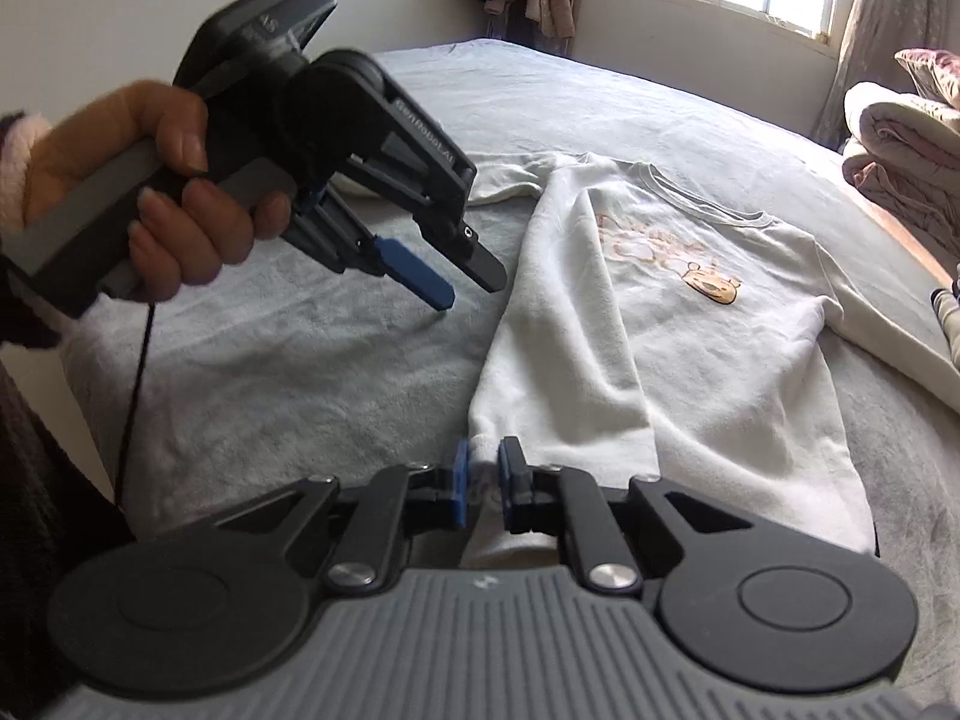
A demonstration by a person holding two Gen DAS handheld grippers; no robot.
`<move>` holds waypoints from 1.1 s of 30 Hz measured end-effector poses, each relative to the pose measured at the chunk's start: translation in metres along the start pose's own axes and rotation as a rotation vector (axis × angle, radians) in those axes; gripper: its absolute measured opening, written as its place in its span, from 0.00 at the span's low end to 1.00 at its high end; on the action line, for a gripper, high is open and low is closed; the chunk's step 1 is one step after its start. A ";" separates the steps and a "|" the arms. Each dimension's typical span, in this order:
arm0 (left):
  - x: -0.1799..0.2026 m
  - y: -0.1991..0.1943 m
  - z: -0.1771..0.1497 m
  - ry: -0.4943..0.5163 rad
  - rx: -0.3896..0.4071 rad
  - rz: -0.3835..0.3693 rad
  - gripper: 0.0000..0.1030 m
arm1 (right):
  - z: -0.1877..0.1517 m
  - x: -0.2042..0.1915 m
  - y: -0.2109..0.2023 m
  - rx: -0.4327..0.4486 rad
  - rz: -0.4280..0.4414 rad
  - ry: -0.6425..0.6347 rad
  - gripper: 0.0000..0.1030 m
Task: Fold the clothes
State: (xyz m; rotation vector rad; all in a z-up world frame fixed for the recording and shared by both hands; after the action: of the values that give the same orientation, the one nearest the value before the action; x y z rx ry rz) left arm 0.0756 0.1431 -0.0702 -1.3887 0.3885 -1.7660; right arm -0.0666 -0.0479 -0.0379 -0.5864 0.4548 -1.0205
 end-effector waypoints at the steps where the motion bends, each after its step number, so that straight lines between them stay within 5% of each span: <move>1: -0.006 -0.003 0.004 -0.036 0.011 -0.018 0.41 | 0.006 0.000 -0.005 0.014 0.035 0.032 0.12; 10: -0.036 -0.005 0.019 -0.274 0.083 -0.280 0.46 | 0.042 -0.009 -0.016 0.052 0.288 0.214 0.13; 13: -0.037 0.001 0.022 -0.311 0.110 -0.316 0.44 | 0.045 -0.020 -0.014 0.035 0.340 0.229 0.13; 14: -0.038 0.002 0.023 -0.316 0.124 -0.319 0.35 | 0.045 -0.024 -0.013 0.028 0.349 0.224 0.13; 16: -0.038 0.001 0.027 -0.314 0.163 -0.292 0.11 | 0.043 -0.034 -0.010 0.011 0.358 0.204 0.14; 18: -0.035 -0.003 0.031 -0.275 0.206 -0.207 0.04 | 0.042 -0.039 -0.005 -0.003 0.357 0.194 0.14; 23: -0.026 -0.015 0.039 -0.115 0.276 0.046 0.03 | 0.042 -0.046 0.010 -0.040 0.358 0.195 0.14; 26: -0.029 -0.011 0.037 -0.033 0.232 0.101 0.05 | 0.036 -0.049 0.020 -0.078 0.343 0.205 0.19; 29: -0.033 -0.013 0.036 -0.008 0.174 0.107 0.17 | 0.029 -0.048 0.019 -0.103 0.314 0.204 0.22; 33: -0.033 -0.021 0.026 0.053 0.095 0.104 0.32 | 0.024 -0.026 -0.003 -0.062 0.274 0.226 0.43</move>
State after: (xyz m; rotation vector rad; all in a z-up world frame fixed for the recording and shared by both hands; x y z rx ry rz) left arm 0.0915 0.1873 -0.0688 -1.2357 0.3930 -1.7163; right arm -0.0662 -0.0202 -0.0156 -0.4502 0.7471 -0.8143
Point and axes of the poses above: each gripper's, at about its wrist camera, not at the fingertips, and y roughly the way its jaws point, x to its right, z to its top, the point moved 3 cm from there along y, roughly the way its jaws point, and after that the axes turned 4 degrees about y, right-handed, at the moved point
